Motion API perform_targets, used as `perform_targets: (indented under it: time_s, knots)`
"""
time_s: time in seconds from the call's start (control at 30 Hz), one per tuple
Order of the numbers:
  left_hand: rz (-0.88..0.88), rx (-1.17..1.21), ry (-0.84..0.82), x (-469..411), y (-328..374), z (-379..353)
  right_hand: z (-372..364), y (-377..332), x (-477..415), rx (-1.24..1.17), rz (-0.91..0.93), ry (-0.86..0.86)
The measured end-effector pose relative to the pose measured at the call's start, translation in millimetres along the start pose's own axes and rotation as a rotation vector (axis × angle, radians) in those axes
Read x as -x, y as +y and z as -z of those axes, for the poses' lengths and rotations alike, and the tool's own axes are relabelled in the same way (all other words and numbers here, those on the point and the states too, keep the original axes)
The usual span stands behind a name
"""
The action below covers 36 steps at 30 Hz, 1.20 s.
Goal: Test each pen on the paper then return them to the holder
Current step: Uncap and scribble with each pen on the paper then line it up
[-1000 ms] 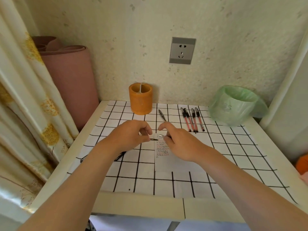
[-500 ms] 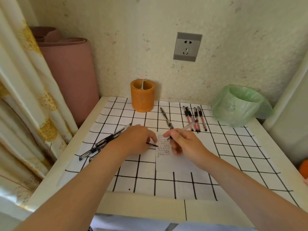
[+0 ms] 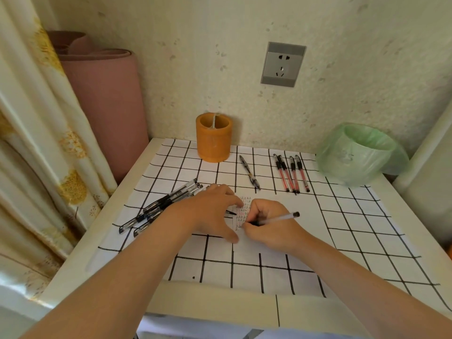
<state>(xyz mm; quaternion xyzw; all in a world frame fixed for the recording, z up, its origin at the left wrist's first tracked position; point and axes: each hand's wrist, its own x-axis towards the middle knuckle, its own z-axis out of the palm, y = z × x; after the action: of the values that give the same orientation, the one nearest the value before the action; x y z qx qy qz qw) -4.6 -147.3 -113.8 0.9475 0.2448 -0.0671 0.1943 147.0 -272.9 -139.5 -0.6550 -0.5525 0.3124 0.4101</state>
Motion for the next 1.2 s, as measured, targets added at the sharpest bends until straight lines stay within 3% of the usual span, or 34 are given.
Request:
perform_targets:
  time_s: [0.17,1.2]
  knots:
    - [-0.006,0.022,0.016,0.9,-0.1,-0.8,-3.2,4.8,-0.9,0.014,0.072,-0.022]
    - [-0.003,0.045,0.002,2.4,2.7,-0.2,-5.0,8.7,-1.0,0.035,0.116,-0.036]
